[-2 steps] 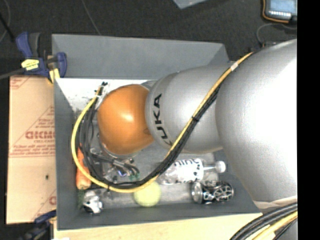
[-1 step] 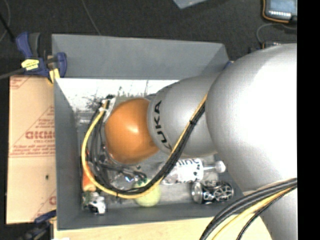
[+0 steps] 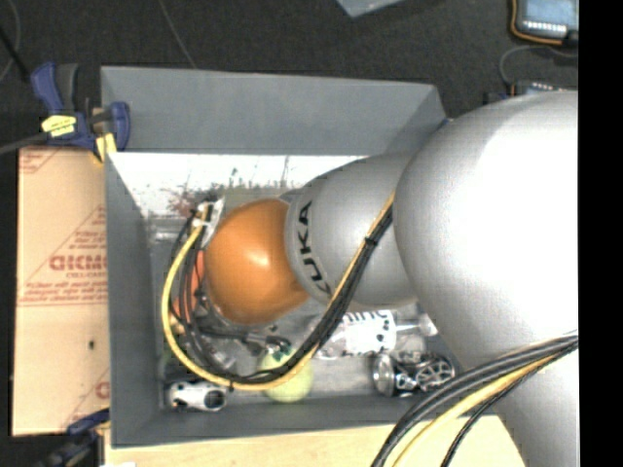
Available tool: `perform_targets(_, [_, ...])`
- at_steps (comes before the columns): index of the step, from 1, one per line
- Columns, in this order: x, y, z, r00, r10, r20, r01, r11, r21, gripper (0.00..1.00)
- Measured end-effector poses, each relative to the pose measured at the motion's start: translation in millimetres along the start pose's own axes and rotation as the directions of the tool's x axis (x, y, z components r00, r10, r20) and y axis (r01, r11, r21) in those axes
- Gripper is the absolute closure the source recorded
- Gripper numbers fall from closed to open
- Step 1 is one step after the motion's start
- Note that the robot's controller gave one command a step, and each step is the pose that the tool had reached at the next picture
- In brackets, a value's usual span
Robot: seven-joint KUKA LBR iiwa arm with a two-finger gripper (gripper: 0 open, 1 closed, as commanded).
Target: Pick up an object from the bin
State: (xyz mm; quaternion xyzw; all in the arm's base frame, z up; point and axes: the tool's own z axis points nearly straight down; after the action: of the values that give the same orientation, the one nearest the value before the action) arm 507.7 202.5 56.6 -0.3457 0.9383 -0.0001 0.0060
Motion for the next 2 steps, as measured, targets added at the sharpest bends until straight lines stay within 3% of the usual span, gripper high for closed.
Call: perform_targets(2, [-0.1, 0.7, -3.3, 1.000, -0.027, 0.001, 0.027, 1.000, 0.000, 1.00])
